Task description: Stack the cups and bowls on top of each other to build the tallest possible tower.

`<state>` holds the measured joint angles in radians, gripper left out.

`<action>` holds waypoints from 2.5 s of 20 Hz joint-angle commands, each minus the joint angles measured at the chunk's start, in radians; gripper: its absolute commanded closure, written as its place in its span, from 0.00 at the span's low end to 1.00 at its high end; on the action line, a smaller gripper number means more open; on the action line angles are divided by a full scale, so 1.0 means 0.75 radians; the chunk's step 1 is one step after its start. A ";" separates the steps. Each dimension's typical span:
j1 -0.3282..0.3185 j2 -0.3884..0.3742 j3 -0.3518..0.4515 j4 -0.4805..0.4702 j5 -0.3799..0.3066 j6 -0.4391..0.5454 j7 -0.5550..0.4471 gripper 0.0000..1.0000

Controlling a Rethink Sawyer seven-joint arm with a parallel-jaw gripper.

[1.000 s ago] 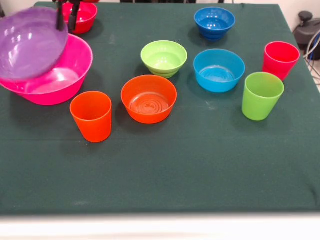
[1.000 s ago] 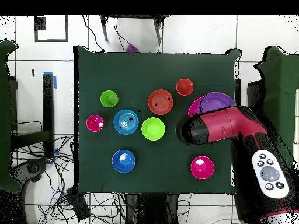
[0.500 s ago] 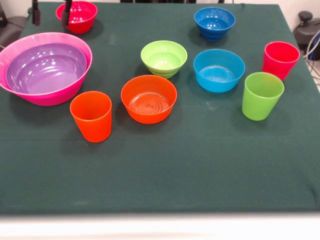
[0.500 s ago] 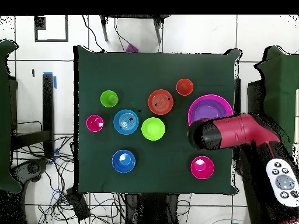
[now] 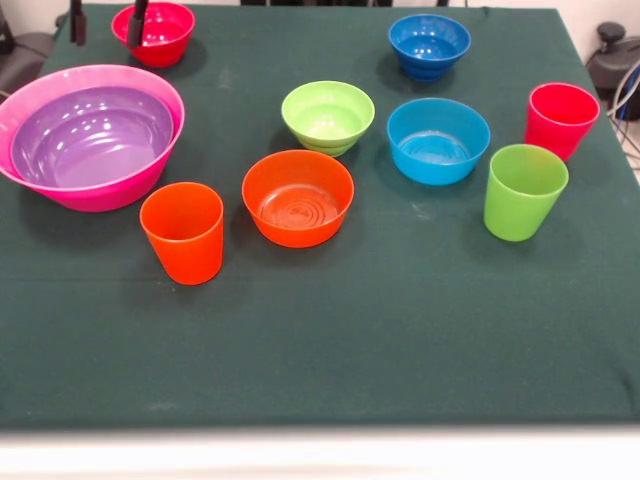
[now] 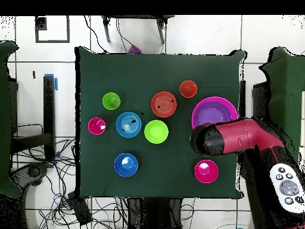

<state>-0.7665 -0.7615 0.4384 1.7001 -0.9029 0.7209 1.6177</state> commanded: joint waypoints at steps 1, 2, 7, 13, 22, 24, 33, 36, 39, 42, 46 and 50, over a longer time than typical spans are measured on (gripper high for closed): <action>0.039 0.048 0.091 0.068 0.031 0.080 -0.276 0.00; 0.040 0.053 0.094 0.086 0.050 0.078 -0.259 0.00; 0.085 0.088 0.091 0.161 0.116 0.012 -0.101 0.00; 0.158 0.106 0.067 0.188 0.152 -0.059 0.030 0.00; 0.261 0.121 0.031 0.153 0.184 -0.081 0.103 0.00; 0.273 0.125 0.022 0.151 0.186 -0.093 0.113 0.00; 0.290 0.167 0.001 0.102 0.196 -0.114 0.109 0.00; 0.299 0.185 0.000 0.074 0.213 -0.109 0.117 0.00; 0.308 0.200 0.000 0.047 0.225 -0.104 0.119 0.00; 0.321 0.215 -0.006 0.037 0.226 -0.125 0.137 0.00; 0.346 0.241 -0.007 0.026 0.235 -0.164 0.172 0.00; 0.369 0.271 -0.001 0.012 0.262 -0.191 0.194 0.00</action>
<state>-0.5376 -0.6136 0.4411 1.7791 -0.7394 0.6599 1.6181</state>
